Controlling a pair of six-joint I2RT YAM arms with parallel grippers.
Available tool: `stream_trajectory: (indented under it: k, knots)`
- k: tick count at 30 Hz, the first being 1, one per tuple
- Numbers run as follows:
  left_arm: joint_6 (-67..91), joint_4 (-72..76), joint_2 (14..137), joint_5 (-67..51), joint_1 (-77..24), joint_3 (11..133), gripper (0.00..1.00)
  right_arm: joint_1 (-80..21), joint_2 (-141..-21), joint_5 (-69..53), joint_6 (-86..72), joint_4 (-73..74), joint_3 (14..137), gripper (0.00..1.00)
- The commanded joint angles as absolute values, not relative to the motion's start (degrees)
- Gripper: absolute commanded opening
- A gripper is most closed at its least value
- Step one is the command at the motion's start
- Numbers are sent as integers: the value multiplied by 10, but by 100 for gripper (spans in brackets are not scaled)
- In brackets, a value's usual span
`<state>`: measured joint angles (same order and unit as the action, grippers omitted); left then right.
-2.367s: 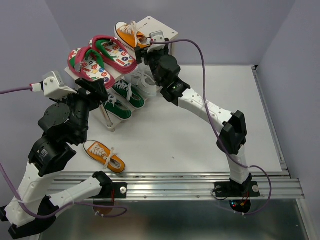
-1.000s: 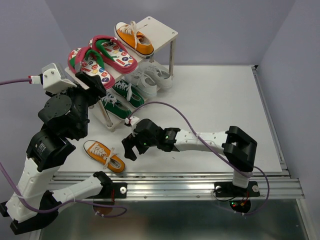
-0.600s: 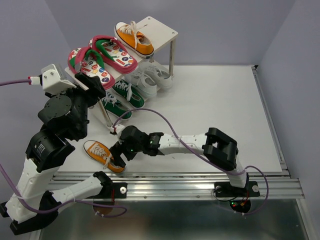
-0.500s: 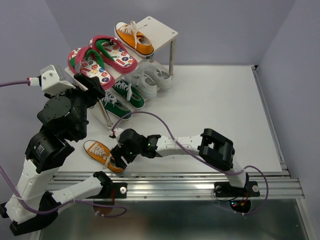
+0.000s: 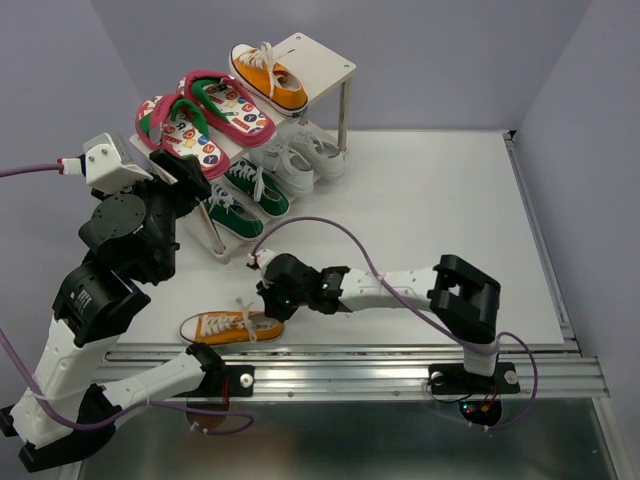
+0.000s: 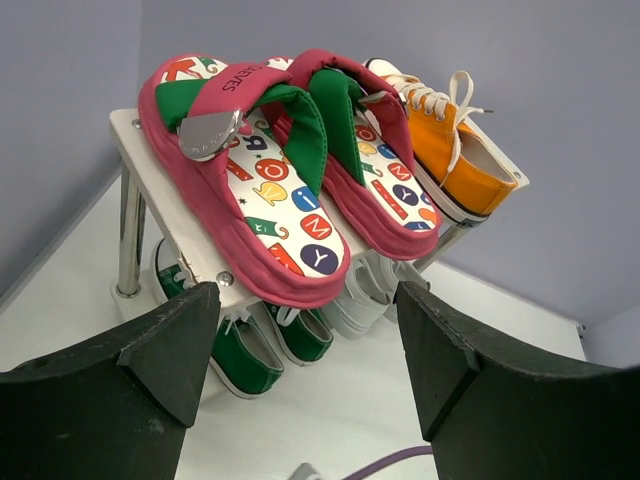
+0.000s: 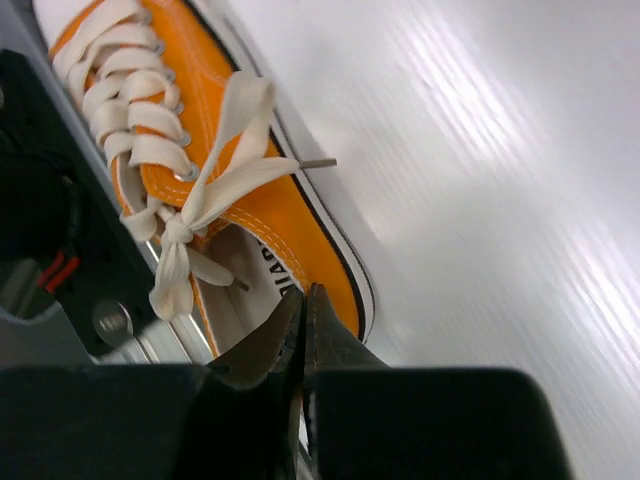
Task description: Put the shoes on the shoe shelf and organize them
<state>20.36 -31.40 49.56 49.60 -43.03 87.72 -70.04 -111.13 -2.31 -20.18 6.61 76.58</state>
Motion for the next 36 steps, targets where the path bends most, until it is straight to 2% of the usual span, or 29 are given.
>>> stream_trajectory:
  k: [1,10,13,17,22,28,31,32,34,36]
  knots:
    - [205,-297,494,504,-430,869,82,-652,-984,54,-202,83,682,1]
    - [195,-267,509,490,-430,855,82,-548,-762,129,-237,174,513,1]
    - [192,-258,518,483,-429,848,82,-458,-688,144,-279,202,476,1]
    - [191,-252,534,471,-429,851,82,-385,-644,154,-349,207,442,1]
    - [192,-246,539,459,-429,854,82,-372,-625,188,-445,206,407,1]
    - [207,-246,530,453,-429,843,82,-372,-646,82,-473,120,355,1]
    - [211,-245,526,451,-429,839,82,-372,-656,62,-433,123,361,15]
    - [211,-244,524,450,-429,838,82,-372,-650,68,-424,133,366,30]
    - [211,-244,524,449,-429,838,82,-372,-643,72,-405,142,370,46]
    - [211,-243,526,449,-429,836,82,-372,-642,83,-383,175,387,57]
